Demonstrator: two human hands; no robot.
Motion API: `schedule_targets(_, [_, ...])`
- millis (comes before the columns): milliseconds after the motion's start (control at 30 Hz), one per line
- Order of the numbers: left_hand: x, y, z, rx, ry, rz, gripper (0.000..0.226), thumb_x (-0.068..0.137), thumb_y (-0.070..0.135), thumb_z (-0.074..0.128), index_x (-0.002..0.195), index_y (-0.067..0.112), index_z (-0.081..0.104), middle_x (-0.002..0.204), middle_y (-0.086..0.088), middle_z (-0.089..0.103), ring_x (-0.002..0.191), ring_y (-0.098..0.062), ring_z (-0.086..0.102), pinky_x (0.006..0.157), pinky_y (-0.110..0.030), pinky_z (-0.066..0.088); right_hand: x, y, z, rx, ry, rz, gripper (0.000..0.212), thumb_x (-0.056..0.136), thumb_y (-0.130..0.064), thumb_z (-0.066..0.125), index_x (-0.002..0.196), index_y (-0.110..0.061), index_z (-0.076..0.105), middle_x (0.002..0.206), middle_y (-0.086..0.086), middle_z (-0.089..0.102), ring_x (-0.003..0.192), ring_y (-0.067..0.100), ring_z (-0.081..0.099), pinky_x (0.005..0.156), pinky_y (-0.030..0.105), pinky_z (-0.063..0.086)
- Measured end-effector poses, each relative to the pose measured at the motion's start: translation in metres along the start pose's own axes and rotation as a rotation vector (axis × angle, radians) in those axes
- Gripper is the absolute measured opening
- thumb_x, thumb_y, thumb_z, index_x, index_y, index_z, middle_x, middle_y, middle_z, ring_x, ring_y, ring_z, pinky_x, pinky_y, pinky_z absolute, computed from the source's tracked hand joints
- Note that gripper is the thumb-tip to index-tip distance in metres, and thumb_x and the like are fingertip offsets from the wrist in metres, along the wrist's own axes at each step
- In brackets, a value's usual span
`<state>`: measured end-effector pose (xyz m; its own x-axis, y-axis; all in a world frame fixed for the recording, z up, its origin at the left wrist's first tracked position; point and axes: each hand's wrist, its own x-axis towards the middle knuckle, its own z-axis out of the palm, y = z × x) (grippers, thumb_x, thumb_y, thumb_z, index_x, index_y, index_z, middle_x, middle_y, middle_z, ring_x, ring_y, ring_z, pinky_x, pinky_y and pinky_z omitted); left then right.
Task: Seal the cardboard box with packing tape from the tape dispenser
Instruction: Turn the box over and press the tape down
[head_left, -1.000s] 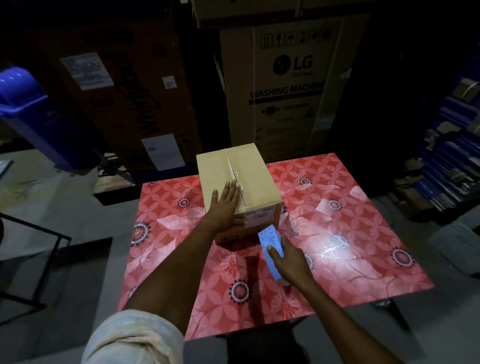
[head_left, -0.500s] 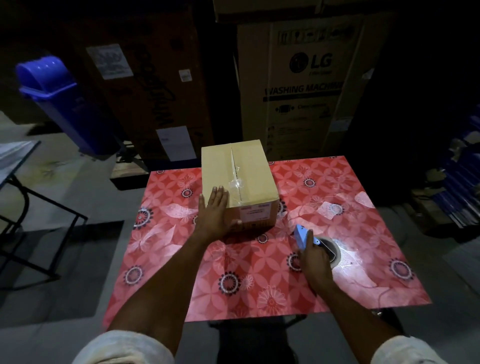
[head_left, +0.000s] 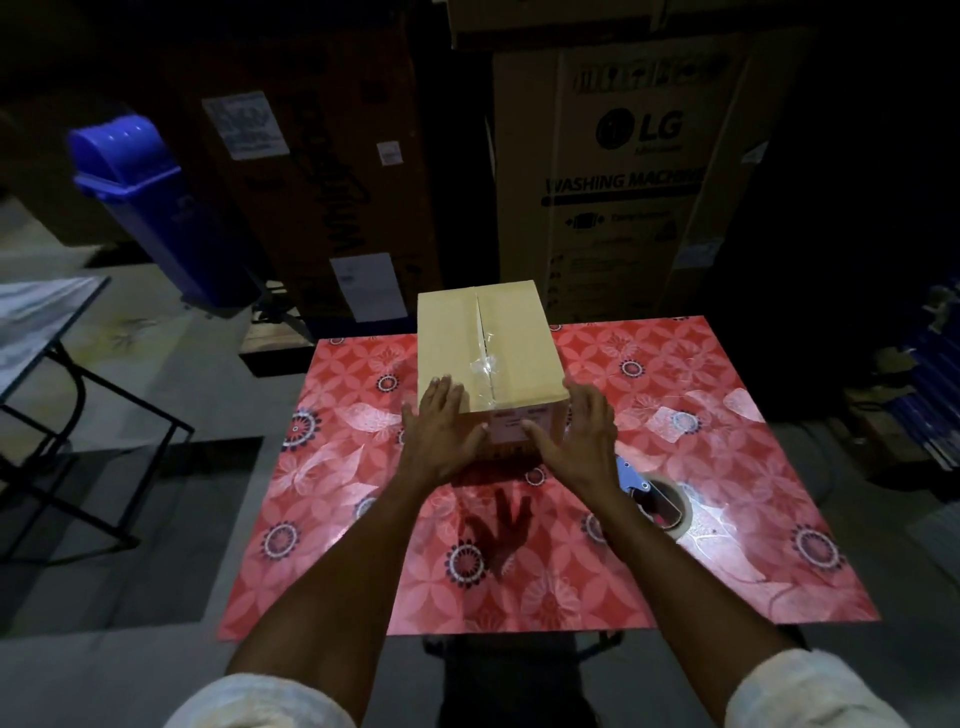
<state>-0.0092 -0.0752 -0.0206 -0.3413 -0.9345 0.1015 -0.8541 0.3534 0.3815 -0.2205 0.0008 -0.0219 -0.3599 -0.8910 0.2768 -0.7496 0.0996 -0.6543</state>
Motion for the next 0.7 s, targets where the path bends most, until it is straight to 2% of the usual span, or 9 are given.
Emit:
schedule_targets(100, [-0.002,0.002,0.000,-0.207,0.193,-0.159,0.099,0.079,0.079,0.059,0.155,0.026,0.023,0.168,-0.006,0.005,0.155,-0.029,0.011,0.115,-0.064,0.021,0.024,-0.002,0.015,0.140,-0.143,0.129,0.117,0.075,-0.072,0.073,0.160,-0.025,0.007,0.165,0.010,0.016,0.153,0.031,0.017,0.119,0.054,0.024])
schedule_targets(167, [-0.001,0.006,0.005,-0.363,0.215,-0.284,0.105,0.071,0.084,0.063,0.150,0.028,0.021,0.162,-0.008,0.014,0.149,-0.035,0.024,0.110,-0.069,0.034,0.031,0.004,0.025,0.219,-0.210,0.172,0.124,0.073,-0.074,0.073,0.160,-0.030,-0.003,0.169,0.008,0.011,0.156,0.030,0.014,0.124,0.056,0.021])
schedule_targets(300, [0.002,0.017,0.012,-0.616,0.135,-0.441,0.113,0.071,0.082,0.064,0.156,0.032,0.010,0.161,-0.011,0.020,0.147,-0.036,0.030,0.112,-0.060,0.034,0.034,0.004,0.036,0.356,-0.216,0.224,0.115,0.078,-0.069,0.071,0.162,-0.027,0.005,0.169,0.007,0.018,0.153,0.028,0.023,0.120,0.058,0.030])
schedule_targets(400, [0.004,0.018,-0.002,-0.609,0.239,-0.404,0.111,0.070,0.083,0.062,0.157,0.030,0.018,0.156,-0.007,0.029,0.144,-0.029,0.034,0.112,-0.055,0.039,0.035,-0.009,0.028,0.432,-0.104,0.244,0.107,0.076,-0.076,0.068,0.158,-0.036,0.012,0.161,0.006,0.035,0.145,0.031,0.038,0.114,0.059,0.039])
schedule_targets(467, [0.009,0.024,-0.020,-0.598,0.361,-0.377,0.105,0.070,0.083,0.060,0.154,0.030,0.026,0.151,-0.007,0.037,0.139,-0.026,0.036,0.110,-0.050,0.040,0.039,-0.028,0.014,0.441,-0.020,0.252,0.100,0.076,-0.079,0.063,0.155,-0.035,0.020,0.154,0.008,0.043,0.139,0.032,0.041,0.112,0.054,0.039])
schedule_targets(567, [0.017,0.041,-0.050,-0.583,0.479,-0.379,0.095,0.075,0.081,0.058,0.152,0.033,0.029,0.145,-0.008,0.043,0.134,-0.026,0.037,0.105,-0.048,0.036,0.049,-0.059,-0.009,0.402,0.067,0.251,0.089,0.084,-0.071,0.061,0.154,-0.030,0.025,0.151,0.011,0.045,0.139,0.034,0.038,0.110,0.042,0.029])
schedule_targets(700, [0.020,0.054,-0.071,-0.582,0.495,-0.456,0.076,0.081,0.078,0.054,0.143,0.037,0.037,0.140,-0.008,0.045,0.133,-0.027,0.037,0.108,-0.056,0.036,0.054,-0.083,-0.030,0.354,0.056,0.297,0.093,0.082,-0.073,0.062,0.155,-0.029,0.024,0.150,0.015,0.044,0.139,0.036,0.036,0.104,0.046,0.034])
